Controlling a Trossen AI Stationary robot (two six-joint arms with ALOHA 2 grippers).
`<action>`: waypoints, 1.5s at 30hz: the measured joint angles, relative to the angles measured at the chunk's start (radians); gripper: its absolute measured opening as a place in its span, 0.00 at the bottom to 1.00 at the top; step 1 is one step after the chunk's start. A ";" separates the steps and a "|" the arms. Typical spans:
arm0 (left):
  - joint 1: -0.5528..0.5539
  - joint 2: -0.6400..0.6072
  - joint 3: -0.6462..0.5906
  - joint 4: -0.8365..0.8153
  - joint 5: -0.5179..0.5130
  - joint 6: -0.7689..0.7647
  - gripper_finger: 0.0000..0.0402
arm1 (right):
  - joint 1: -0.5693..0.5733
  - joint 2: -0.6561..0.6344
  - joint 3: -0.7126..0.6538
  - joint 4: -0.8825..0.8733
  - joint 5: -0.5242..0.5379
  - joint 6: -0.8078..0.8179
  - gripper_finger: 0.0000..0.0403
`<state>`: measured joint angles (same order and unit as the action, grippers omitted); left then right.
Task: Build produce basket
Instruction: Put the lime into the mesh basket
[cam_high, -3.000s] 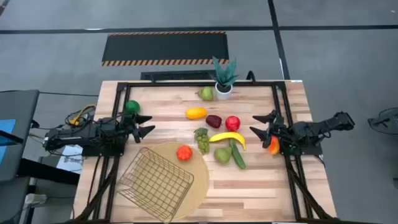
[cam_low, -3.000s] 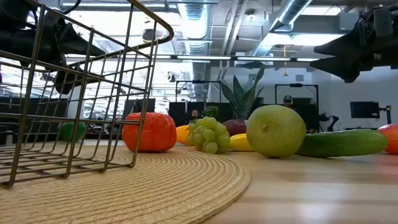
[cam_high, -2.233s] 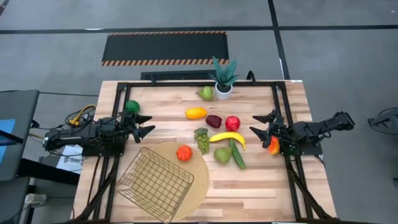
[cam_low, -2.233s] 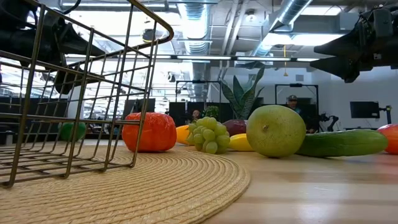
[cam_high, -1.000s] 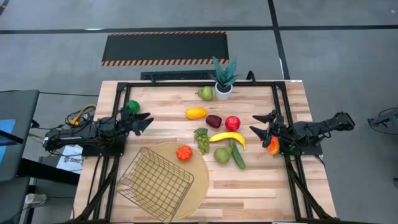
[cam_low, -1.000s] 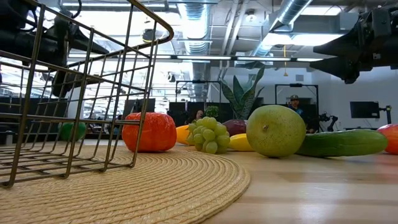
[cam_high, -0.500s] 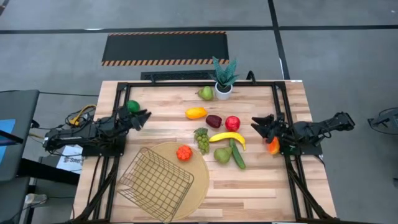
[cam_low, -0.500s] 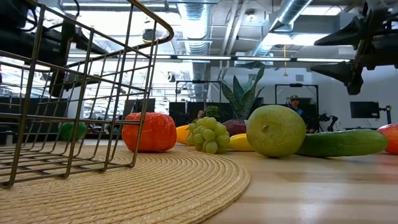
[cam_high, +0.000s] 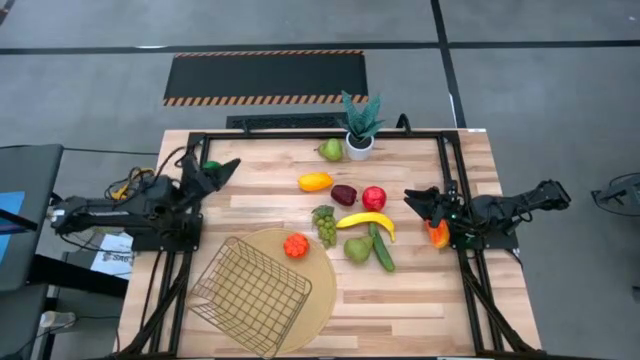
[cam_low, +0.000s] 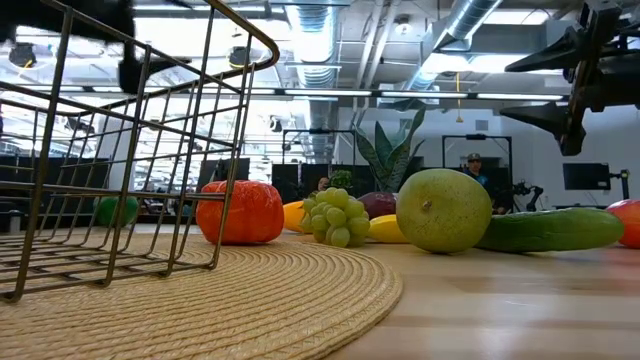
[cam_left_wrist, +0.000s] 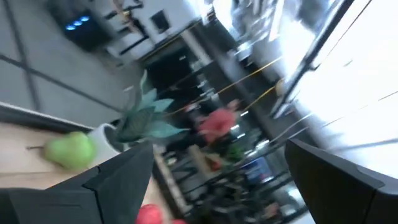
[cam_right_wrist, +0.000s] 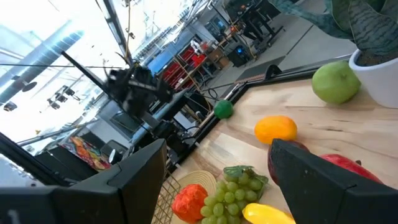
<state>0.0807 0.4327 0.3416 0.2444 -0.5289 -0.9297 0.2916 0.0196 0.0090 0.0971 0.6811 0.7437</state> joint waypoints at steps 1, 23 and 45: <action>0.010 0.063 0.067 -0.073 0.001 0.000 0.87 | 0.000 0.000 0.000 0.000 0.000 0.000 0.77; 0.615 0.953 0.814 -1.533 0.231 0.037 0.87 | 0.000 0.000 0.000 0.007 0.000 0.017 0.77; 0.842 0.936 0.532 -1.304 0.206 -0.262 0.87 | 0.000 0.000 0.000 0.007 0.012 0.016 0.77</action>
<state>0.9224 1.3689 0.8731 -1.0594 -0.3232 -1.1917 0.2916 0.0196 0.0090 0.1043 0.6931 0.7602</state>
